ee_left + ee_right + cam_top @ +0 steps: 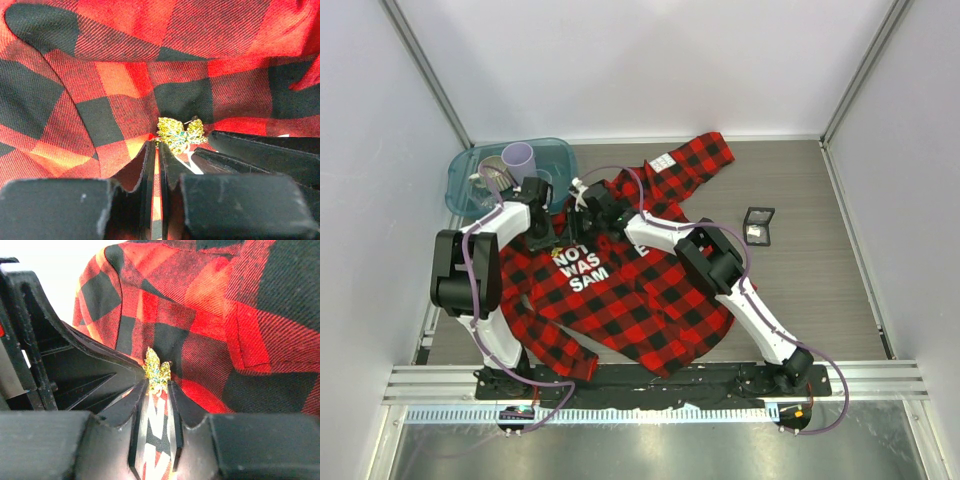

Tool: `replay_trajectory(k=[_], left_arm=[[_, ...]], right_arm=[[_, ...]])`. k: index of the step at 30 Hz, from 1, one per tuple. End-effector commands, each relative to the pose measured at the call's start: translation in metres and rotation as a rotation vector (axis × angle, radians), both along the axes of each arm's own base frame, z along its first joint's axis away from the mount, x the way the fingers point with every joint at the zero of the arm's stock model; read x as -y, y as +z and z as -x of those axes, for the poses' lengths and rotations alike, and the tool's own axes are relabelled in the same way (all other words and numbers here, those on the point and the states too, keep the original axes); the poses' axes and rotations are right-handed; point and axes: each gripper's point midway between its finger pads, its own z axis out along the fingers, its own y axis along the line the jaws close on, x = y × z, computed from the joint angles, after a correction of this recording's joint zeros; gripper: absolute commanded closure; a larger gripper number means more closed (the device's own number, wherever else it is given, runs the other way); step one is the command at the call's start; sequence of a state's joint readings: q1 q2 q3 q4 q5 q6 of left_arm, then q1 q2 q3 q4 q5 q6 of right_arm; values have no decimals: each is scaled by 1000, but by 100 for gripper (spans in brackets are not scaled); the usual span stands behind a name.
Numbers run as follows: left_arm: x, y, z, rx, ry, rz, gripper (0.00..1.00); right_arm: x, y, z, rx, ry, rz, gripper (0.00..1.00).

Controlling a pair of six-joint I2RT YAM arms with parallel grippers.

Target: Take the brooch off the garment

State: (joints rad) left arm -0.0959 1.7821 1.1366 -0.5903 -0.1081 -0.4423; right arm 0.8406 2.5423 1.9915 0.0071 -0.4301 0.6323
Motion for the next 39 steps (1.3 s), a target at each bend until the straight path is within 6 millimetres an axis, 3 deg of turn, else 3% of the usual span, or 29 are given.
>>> replay_trajectory(k=[1, 9, 19, 31, 36, 39], left_arm=[[-5, -17, 5, -61, 12, -24, 90], [-4, -23, 10, -86, 4, -24, 91], [-4, -19, 9, -75, 3, -21, 91], [3, -3, 7, -28, 38, 29, 90], [3, 22, 5, 26, 134, 138, 77], [7, 26, 12, 49, 198, 244, 68]], right_arm=[[-10, 12, -6, 44, 1, -28, 72], [1, 4, -10, 84, -3, 43, 64], [-20, -7, 8, 38, 72, -8, 65], [-20, 25, 17, 116, 104, -109, 85], [-19, 43, 18, 167, 119, -133, 98], [-13, 52, 14, 214, 103, -108, 99]])
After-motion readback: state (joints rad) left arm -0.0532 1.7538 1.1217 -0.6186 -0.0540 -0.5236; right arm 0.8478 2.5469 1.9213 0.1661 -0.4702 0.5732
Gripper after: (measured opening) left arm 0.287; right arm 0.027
